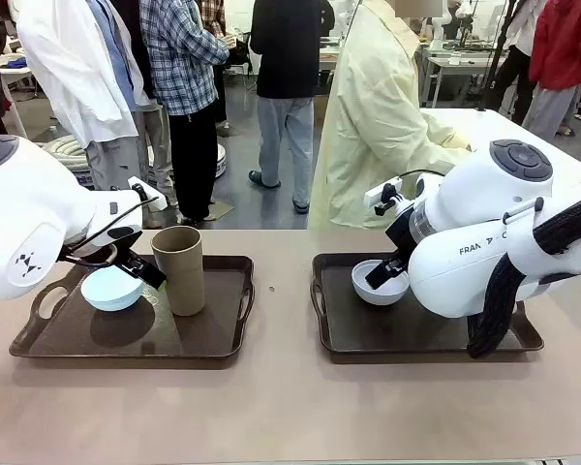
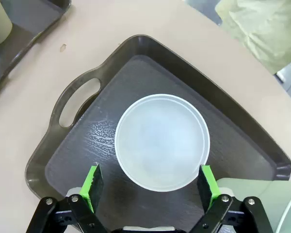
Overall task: Set up a tray with a mat and arrange the tableware.
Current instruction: Pick up the Picnic Bowl and Reusable plastic cup from the Handle tray in front of the human's position and hold them in the air.
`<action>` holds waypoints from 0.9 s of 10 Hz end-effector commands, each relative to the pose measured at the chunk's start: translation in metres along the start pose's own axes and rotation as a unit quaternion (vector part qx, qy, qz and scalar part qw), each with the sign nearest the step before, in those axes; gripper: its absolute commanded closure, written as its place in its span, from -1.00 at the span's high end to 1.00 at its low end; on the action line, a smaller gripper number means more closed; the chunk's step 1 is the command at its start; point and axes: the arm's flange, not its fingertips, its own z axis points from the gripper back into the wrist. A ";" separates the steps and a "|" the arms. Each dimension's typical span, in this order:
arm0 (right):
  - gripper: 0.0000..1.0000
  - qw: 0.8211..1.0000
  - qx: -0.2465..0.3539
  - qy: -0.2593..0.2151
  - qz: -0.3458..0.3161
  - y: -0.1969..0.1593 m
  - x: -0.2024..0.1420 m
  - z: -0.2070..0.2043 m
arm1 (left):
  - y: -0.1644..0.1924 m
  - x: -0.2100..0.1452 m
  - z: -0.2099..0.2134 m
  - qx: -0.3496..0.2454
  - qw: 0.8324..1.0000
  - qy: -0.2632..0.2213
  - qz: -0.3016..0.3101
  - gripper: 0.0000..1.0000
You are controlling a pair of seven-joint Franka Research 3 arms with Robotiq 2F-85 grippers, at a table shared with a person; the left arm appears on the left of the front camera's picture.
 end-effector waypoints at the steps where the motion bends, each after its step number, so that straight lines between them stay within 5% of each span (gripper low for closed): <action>1: 1.00 1.000 0.000 0.000 0.000 0.000 0.000 0.000 | 0.000 0.000 0.000 0.000 1.000 -0.001 0.000 1.00; 9: 1.00 1.000 0.000 0.000 0.000 0.000 0.000 0.000 | 0.000 0.000 0.000 0.000 1.000 -0.001 0.000 1.00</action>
